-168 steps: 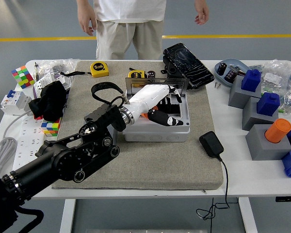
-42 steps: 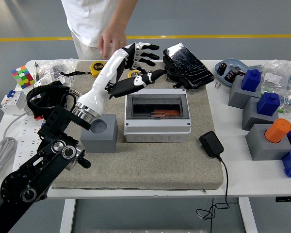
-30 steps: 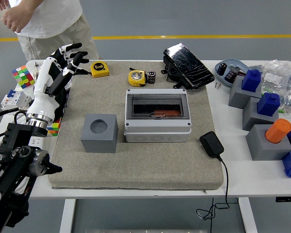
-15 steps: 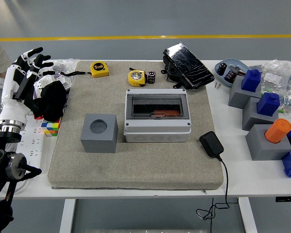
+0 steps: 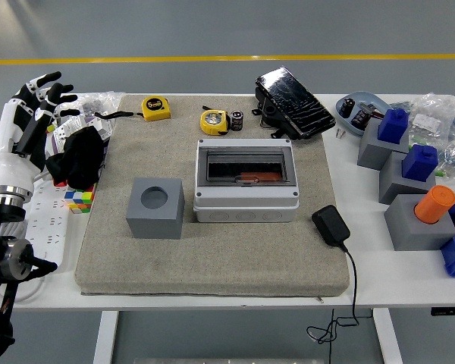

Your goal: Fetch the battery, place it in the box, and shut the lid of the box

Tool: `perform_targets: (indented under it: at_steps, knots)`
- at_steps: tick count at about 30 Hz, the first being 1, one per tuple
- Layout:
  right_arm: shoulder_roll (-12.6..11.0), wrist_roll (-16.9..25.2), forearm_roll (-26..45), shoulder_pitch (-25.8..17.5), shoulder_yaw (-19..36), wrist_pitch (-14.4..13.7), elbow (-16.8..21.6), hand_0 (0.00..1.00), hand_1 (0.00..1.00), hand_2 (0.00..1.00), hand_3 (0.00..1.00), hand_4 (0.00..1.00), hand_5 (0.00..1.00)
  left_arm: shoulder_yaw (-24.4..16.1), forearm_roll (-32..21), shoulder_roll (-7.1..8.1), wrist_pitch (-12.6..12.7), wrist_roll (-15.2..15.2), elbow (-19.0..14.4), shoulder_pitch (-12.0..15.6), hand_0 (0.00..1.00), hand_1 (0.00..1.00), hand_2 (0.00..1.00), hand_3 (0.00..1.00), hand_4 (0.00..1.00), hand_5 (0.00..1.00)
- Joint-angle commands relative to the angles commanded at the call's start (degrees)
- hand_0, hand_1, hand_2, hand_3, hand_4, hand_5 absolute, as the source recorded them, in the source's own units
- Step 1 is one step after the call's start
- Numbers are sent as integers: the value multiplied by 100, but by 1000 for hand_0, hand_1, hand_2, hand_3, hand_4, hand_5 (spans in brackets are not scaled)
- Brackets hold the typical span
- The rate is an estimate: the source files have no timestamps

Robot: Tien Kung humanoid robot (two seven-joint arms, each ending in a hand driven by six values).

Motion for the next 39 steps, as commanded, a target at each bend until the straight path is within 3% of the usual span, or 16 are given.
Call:
perform_targets:
  at_steps: [39]
  knots:
    - [-3,-9,-5,44,57,-6,0,639,647,657,574,971,580,66,68,-89,-78,90,-127,-88,442,612,613,682,998,515]
